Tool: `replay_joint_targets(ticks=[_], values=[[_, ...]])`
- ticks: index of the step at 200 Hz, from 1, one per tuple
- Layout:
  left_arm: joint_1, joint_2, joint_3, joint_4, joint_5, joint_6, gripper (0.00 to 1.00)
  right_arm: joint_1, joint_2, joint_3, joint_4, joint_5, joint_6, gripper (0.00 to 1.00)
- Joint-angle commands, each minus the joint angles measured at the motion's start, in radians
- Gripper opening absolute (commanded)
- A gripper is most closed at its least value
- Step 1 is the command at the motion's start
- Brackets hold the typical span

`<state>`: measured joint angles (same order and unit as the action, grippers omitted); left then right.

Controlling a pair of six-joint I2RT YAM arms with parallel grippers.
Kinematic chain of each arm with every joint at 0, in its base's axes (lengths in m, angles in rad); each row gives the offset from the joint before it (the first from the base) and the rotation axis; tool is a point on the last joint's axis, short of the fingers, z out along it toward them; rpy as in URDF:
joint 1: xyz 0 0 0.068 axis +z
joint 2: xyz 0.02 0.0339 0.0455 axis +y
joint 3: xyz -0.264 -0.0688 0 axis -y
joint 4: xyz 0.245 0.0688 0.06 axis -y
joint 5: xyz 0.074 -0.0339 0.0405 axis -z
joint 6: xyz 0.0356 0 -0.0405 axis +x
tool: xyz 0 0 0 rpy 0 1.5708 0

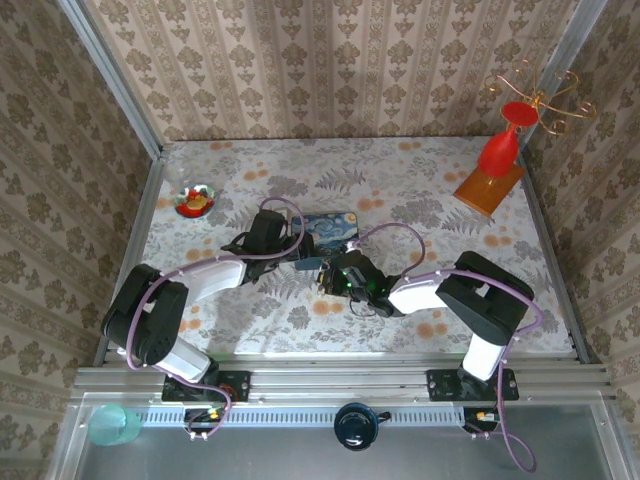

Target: Unlock a padlock with a key

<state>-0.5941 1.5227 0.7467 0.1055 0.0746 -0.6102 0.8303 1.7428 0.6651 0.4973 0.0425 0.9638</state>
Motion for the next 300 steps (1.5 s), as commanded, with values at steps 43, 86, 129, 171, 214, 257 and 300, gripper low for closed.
replay_joint_targets(ticks=[43, 86, 129, 171, 214, 257, 300], values=[[-0.033, 0.007, -0.058, -0.109, -0.044, -0.028, 0.69, -0.032, -0.028, -0.062, 0.0, 0.098, 0.151, 0.0], [-0.056, 0.02, -0.065, -0.092, -0.058, -0.044, 0.68, -0.036, -0.02, -0.093, 0.131, 0.098, 0.213, 0.0], [-0.061, 0.023, -0.08, -0.065, -0.074, -0.069, 0.68, -0.049, -0.032, -0.102, 0.166, 0.129, 0.286, 0.0], [-0.062, 0.031, -0.084, -0.049, -0.078, -0.081, 0.68, -0.062, -0.017, -0.097, 0.183, 0.135, 0.371, 0.0], [-0.067, 0.027, -0.084, -0.049, -0.087, -0.087, 0.68, -0.065, -0.028, -0.108, 0.192, 0.167, 0.426, 0.0], [-0.073, 0.009, -0.093, -0.048, -0.092, -0.097, 0.68, -0.087, -0.004, -0.117, 0.236, 0.119, 0.502, 0.0], [-0.076, 0.026, -0.091, -0.046, -0.093, -0.095, 0.68, -0.109, -0.045, -0.13, 0.168, 0.135, 0.533, 0.0]])
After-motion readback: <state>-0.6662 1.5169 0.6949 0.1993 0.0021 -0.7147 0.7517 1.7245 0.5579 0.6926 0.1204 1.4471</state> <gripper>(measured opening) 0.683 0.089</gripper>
